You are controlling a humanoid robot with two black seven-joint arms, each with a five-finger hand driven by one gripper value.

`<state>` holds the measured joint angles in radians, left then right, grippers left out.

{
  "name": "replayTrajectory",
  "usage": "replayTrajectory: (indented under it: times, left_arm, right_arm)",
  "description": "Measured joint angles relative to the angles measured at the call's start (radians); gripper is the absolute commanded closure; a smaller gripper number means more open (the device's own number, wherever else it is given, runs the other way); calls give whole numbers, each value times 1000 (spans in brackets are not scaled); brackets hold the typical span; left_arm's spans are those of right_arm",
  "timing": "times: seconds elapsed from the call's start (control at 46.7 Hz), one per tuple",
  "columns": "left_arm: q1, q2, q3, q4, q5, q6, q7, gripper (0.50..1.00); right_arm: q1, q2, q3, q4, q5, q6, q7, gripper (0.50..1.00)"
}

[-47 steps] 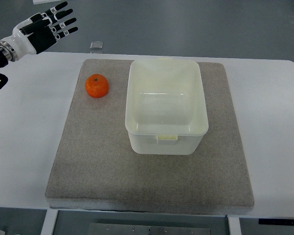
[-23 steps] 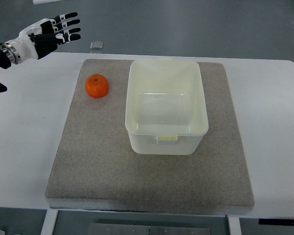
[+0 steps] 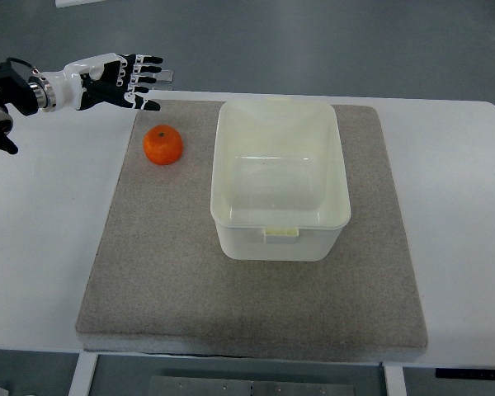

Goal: Put orange in box with left hand
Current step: 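Reach the left hand forward and down toward the orange, then close the left hand fingers around the orange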

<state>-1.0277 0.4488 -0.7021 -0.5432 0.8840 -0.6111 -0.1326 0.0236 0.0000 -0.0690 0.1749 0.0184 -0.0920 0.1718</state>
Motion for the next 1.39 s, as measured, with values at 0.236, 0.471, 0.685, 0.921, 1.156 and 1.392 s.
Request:
replayTrajectory:
  times: [0.236,0.471,0.685,0.921,1.156,1.392]
  left_arm:
    - [-16,-2,2,-5,123,0,-24,512]
    - [-48,-7,141,-5,186,44,-48,512]
    - [-75,-7,289,-34,200,139,-89,512]
    - [-73,-2,294,-80,391,167,-93,516]
    - [-58,0,294,-146,623,300,-93,514]
    - [-57,-11,313,-155,707,306,-92,514]
  right_arm:
    - [0,0,0,0,0,0,0,568]
    - [1,0,0,0,0,0,0,568]
    - [0,0,0,0,0,0,0,568]
    - [0,0,0,0,0,0,0,568]
    - [0,0,0,0,0,0,0,568]
    - [0,0,0,0,0,0,0,568]
